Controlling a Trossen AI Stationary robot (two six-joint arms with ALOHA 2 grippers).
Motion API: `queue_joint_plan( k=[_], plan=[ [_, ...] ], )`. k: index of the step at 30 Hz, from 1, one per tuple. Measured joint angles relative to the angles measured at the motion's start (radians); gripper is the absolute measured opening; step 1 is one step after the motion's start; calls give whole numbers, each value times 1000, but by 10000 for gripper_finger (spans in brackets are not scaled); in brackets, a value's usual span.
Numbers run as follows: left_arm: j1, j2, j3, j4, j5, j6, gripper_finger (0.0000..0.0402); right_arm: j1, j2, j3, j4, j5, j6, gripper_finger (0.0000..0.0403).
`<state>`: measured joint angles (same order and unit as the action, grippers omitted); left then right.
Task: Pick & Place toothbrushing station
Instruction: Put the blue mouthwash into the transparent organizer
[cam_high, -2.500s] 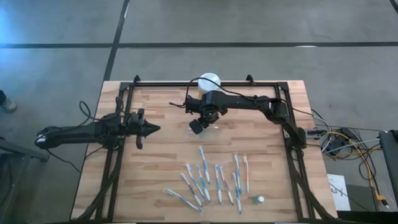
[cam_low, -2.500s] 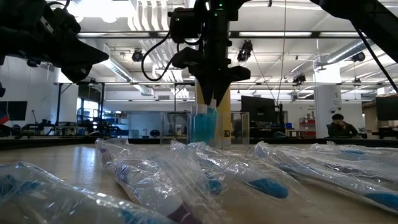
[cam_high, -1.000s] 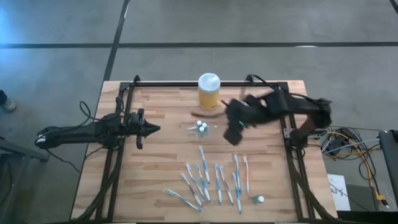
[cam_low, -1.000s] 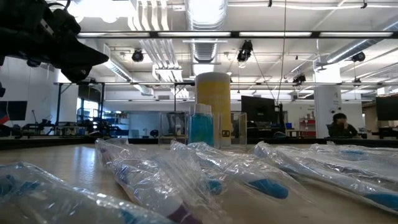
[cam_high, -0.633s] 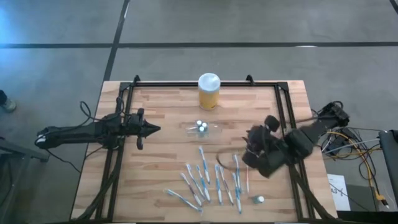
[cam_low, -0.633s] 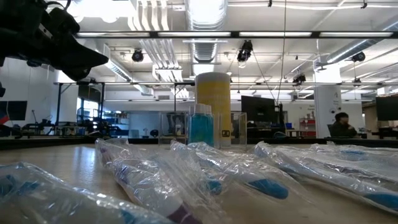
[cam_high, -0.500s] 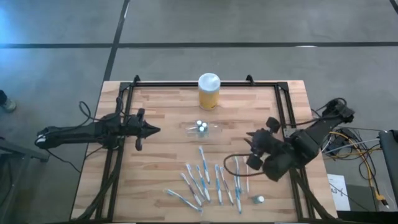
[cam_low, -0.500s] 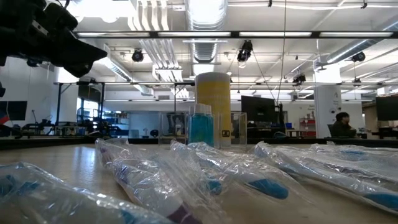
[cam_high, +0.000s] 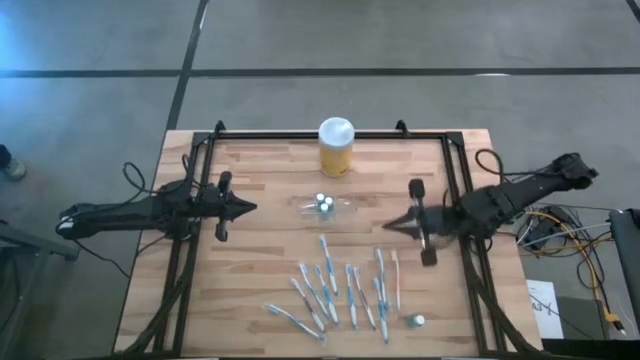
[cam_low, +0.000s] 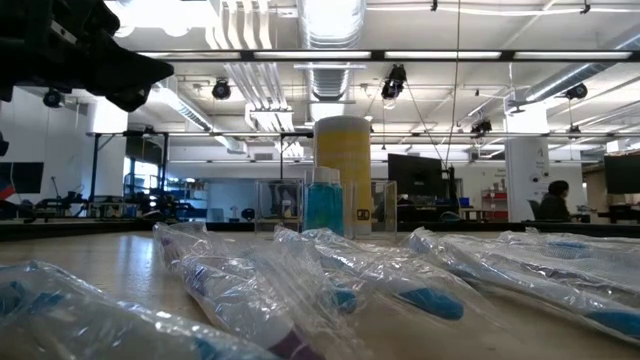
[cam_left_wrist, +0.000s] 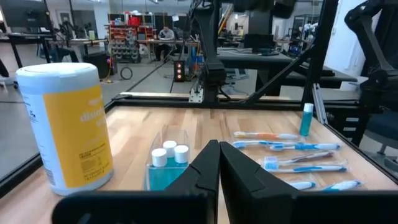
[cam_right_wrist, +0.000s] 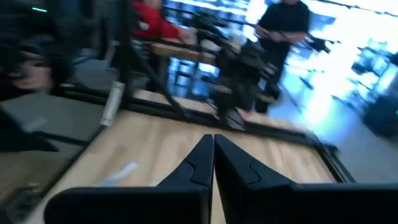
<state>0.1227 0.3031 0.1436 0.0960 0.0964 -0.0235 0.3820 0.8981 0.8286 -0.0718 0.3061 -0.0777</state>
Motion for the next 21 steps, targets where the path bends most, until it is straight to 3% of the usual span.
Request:
queue_joint_plan(
  k=[7,13,21],
  plan=[
    [0,0,0,-2,0,-14,14,-156,-142,-199,133,-216,147,8],
    [0,0,0,-29,0,-49,14,-159,-206,-297,147,-251,187,8],
    [0,-31,6,-37,0,-53,14,-145,-250,-380,221,-255,107,8]
  ],
)
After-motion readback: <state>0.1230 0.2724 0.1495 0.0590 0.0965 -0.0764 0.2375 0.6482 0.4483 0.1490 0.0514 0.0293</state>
